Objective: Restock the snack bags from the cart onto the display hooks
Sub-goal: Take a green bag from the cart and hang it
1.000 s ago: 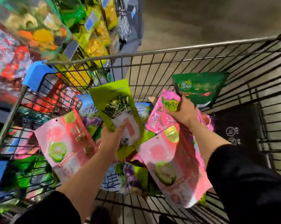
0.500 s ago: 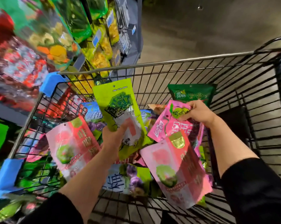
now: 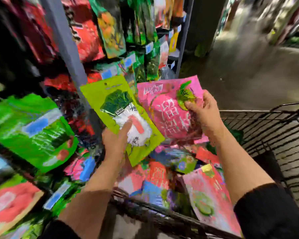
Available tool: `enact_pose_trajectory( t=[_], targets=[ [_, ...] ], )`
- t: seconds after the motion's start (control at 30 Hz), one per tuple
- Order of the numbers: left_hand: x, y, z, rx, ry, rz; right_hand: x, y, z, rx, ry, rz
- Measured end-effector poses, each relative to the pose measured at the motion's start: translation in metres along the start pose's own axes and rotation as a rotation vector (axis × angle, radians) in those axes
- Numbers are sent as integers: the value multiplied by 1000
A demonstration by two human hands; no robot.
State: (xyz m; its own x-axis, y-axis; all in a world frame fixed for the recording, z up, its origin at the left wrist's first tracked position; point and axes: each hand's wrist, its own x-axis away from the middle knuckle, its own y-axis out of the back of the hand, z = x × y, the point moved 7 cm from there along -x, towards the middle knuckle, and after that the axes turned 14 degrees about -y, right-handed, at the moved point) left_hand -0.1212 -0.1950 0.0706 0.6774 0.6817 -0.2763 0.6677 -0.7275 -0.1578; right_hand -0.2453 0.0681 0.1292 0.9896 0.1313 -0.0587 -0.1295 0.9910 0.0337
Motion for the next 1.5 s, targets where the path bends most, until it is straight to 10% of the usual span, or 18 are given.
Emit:
enact_pose_trajectory(
  t=[0.93,1.5],
  targets=[
    [28,334,-343,-180,-841,-407,189,-340,310,-376,546,179],
    [-22,356,-447,-351,-1028,-512,140,-455,457,-640,194,452]
  ],
)
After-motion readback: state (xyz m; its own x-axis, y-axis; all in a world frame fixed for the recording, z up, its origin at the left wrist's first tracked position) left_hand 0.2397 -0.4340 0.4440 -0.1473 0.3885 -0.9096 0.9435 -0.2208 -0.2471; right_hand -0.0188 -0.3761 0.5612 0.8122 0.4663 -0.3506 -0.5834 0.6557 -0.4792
